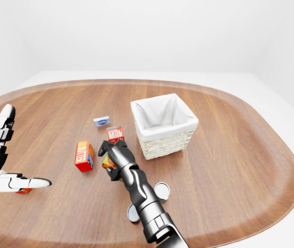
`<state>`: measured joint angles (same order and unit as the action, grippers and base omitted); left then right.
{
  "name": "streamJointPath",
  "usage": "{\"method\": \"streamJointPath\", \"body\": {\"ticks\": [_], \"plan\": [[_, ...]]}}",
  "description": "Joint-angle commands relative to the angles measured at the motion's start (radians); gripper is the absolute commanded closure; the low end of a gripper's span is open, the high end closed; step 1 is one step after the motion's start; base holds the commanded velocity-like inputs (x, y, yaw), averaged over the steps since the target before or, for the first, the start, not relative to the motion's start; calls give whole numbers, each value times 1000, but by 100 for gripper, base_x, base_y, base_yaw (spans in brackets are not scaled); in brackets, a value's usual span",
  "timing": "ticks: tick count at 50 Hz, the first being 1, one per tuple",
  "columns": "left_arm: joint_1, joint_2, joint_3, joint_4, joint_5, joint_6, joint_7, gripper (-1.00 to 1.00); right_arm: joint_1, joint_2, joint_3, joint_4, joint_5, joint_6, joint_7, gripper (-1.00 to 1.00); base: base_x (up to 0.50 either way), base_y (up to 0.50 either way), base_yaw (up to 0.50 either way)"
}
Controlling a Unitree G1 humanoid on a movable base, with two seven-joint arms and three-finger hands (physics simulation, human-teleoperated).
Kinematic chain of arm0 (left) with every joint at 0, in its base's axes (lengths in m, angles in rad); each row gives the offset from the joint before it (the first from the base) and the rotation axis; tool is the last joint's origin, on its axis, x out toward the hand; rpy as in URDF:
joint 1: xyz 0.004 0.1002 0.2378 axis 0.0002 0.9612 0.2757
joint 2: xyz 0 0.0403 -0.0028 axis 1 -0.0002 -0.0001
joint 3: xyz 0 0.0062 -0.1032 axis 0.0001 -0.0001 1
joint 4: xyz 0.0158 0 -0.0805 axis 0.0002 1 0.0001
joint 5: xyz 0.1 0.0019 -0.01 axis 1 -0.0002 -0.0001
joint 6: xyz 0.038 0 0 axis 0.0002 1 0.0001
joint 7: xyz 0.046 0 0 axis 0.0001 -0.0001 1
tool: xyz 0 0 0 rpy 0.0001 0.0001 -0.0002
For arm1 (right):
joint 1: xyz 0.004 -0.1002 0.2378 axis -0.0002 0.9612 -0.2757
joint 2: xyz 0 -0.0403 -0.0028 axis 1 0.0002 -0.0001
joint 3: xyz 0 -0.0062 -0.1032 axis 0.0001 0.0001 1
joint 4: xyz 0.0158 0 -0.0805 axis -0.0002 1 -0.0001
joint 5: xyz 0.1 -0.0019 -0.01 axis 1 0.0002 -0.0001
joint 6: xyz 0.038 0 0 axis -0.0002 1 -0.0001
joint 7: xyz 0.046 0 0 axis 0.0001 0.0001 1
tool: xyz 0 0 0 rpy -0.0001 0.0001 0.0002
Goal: Pick up the orange juice, and put it in the basket.
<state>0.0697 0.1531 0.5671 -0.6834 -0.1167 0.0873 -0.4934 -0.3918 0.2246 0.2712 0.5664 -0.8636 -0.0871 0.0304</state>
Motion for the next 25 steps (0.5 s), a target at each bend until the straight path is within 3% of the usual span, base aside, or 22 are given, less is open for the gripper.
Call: {"method": "streamJointPath", "body": {"ticks": [1,25], "plan": [[0,0,0,0,0,0,0,-100,-15,5,-2,-64,59,0,14,100,0,0,0],[0,0,0,0,0,0,0,-100,-50,41,-12,-199,193,0,37,100,0,0,0]]}}
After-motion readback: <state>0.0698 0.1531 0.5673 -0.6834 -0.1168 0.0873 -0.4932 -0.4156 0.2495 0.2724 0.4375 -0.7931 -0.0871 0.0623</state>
